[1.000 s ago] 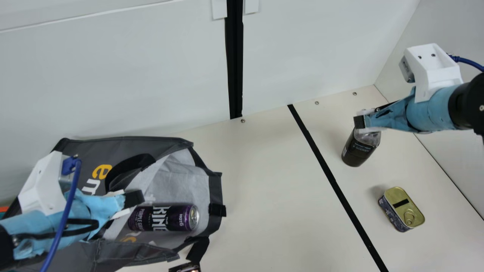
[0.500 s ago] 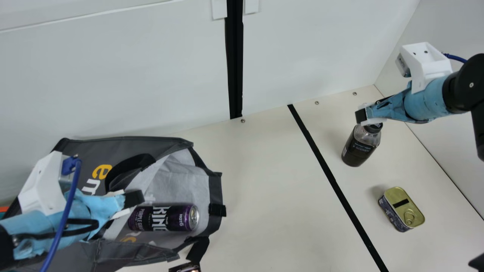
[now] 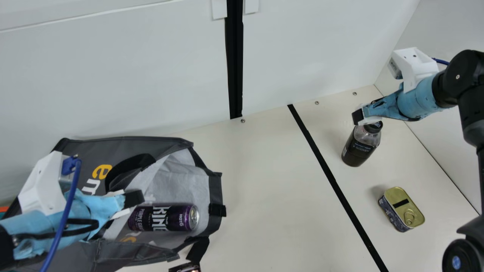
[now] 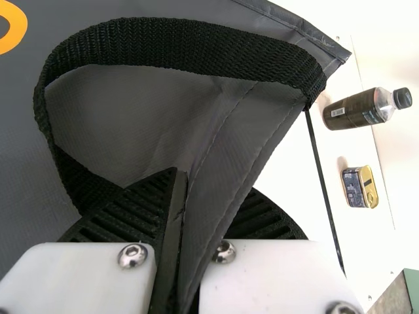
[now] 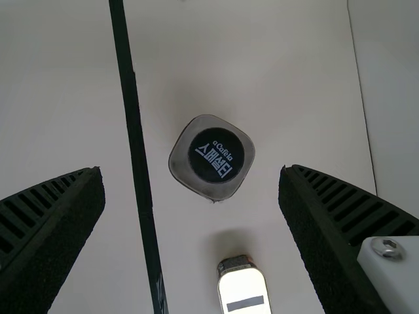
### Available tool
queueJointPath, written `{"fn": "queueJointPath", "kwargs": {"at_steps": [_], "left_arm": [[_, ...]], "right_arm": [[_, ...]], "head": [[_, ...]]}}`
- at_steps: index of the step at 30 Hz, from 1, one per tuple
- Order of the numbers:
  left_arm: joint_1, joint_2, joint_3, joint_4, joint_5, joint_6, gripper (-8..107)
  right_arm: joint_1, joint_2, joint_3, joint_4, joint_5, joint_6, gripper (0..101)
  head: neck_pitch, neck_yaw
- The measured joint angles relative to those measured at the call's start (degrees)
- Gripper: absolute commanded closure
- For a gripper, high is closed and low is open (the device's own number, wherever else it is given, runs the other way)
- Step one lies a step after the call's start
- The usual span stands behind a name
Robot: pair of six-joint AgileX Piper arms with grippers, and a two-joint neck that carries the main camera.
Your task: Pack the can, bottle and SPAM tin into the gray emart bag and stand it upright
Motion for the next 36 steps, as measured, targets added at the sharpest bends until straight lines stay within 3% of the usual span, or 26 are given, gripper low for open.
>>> {"fn": "queueJointPath", "kwargs": {"at_steps": [21, 36], "left_arm": [[0.0, 0.0, 0.0, 0.0, 0.0, 0.0, 107], [0.0, 0.0, 0.0, 0.0, 0.0, 0.0, 107]], "right_arm": [[-1.12, 8.07, -2.48, 0.91, -0.01, -1.66, 6], [-1.56, 10.72, -3.23, 1.42, 0.01, -2.15, 6]], "head": [[0.0, 0.0], [0.0, 0.0]]}}
